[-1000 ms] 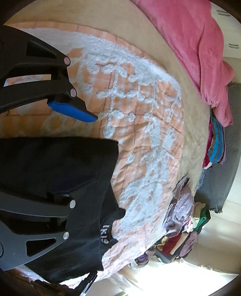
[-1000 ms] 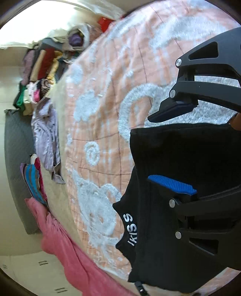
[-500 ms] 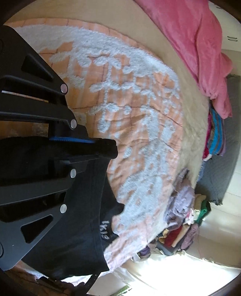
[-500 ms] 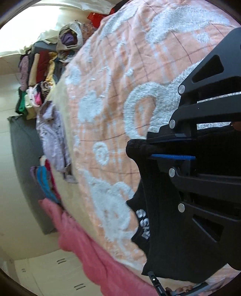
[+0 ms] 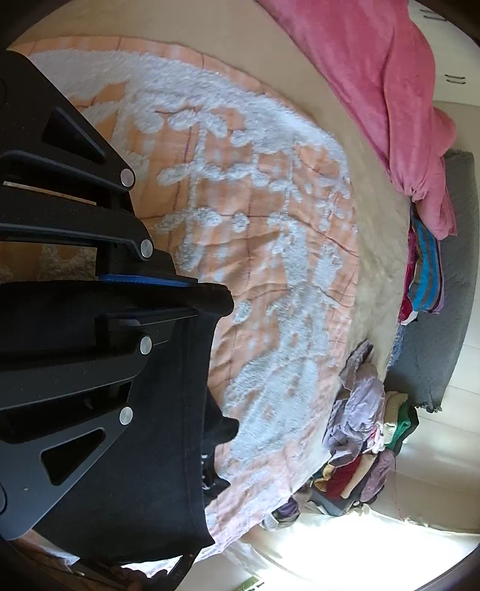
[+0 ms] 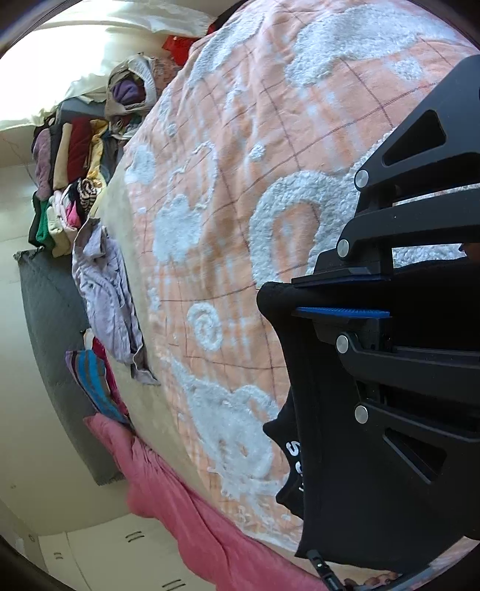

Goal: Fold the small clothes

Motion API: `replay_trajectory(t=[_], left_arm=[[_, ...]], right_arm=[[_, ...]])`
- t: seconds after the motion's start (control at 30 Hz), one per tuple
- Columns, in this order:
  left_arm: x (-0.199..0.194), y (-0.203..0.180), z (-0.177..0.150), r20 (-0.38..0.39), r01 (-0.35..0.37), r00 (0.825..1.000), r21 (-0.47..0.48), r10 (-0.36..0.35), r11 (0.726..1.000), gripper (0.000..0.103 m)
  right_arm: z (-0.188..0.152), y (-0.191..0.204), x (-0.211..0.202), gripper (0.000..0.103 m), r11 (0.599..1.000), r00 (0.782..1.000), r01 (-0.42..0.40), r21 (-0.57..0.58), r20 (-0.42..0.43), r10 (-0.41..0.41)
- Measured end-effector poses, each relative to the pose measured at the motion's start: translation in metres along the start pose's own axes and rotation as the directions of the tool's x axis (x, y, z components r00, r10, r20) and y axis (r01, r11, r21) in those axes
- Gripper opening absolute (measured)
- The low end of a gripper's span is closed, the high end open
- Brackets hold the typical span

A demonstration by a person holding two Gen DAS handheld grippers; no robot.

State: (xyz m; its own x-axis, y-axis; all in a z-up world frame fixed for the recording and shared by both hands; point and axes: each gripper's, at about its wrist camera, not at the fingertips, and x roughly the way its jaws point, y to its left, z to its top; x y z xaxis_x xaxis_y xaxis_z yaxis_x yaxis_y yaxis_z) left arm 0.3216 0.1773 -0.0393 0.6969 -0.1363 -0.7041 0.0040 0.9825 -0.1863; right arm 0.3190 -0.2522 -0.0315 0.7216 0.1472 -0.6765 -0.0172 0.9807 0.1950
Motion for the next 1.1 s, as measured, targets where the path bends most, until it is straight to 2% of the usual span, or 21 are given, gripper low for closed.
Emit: replay_trajectory(t=[0.23,0.33,0.4,0.8,0.87,0.93,1.0,1.1], left_arm=[[-0.001,-0.003,-0.005,-0.008,-0.016,1.0,0.033,0.016,0.999,0.005],[-0.001,-0.004,-0.007,-0.013,-0.022,1.0,0.038,0.022,0.999,0.006],[-0.002,-0.006,-0.007,-0.016,-0.029,0.999,0.045,0.03,0.999,0.009],[-0.012,-0.003,-0.01,-0.02,-0.05,0.998,0.052,0.051,0.997,0.021],[-0.016,-0.001,-0.011,-0.021,-0.057,0.998,0.053,0.059,0.997,0.023],[-0.023,0.002,-0.012,-0.015,-0.058,0.998,0.044,0.059,0.997,0.027],[-0.031,0.004,-0.016,-0.014,-0.065,0.998,0.033,0.065,0.997,0.035],[-0.044,0.003,-0.021,-0.004,-0.06,0.998,0.014,0.06,0.998,0.041]], right_arm=[[-0.006,0.002,0.007,0.011,0.998,0.998,0.062,-0.016,-0.029,-0.062],[-0.007,0.003,0.006,0.014,0.996,0.996,0.087,-0.021,-0.031,-0.087],[-0.008,0.004,0.005,0.025,0.994,0.994,0.103,-0.022,-0.035,-0.104],[-0.027,-0.003,-0.022,0.035,0.989,0.989,0.146,-0.011,-0.035,-0.146],[-0.031,0.0,-0.031,0.036,0.989,0.989,0.144,-0.019,-0.023,-0.145],[-0.035,0.003,-0.042,0.041,0.991,0.991,0.134,-0.031,-0.007,-0.134],[-0.041,0.008,-0.054,0.043,0.993,0.995,0.104,-0.048,0.003,-0.104],[-0.05,0.017,-0.07,0.044,0.995,0.998,0.068,-0.074,0.015,-0.068]])
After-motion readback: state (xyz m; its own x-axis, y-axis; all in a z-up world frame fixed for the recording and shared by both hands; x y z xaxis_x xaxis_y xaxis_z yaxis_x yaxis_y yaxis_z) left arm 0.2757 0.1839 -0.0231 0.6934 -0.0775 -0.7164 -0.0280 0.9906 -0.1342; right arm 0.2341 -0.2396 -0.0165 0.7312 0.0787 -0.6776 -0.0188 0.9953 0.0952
